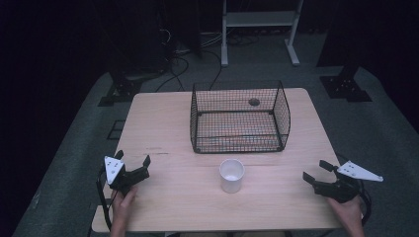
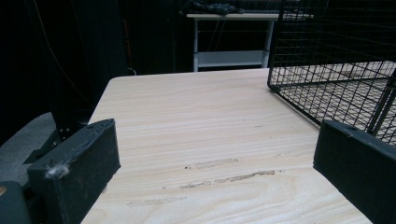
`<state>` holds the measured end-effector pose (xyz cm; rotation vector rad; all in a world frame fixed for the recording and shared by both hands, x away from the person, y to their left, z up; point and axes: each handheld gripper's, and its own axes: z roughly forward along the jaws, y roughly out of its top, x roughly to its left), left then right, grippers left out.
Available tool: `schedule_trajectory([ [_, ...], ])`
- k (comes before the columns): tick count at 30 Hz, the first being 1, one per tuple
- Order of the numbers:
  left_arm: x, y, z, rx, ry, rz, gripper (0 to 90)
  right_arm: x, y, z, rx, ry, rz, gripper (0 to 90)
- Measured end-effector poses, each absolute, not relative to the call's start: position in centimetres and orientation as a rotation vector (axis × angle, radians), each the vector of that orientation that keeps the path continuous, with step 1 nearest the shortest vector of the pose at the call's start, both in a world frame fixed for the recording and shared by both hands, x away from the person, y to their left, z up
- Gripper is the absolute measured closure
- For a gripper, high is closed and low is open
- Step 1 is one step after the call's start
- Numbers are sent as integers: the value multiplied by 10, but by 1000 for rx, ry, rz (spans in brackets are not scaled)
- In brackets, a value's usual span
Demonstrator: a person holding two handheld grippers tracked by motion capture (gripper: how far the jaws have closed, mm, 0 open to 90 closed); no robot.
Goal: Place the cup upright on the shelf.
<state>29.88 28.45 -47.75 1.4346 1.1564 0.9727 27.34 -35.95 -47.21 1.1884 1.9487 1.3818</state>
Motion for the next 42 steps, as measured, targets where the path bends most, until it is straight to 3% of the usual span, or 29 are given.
schedule_trajectory([
  [42, 298, 285, -478, 1433, 1147, 970, 0, 281, -294, -430, 868, 2247, 1430, 126],
])
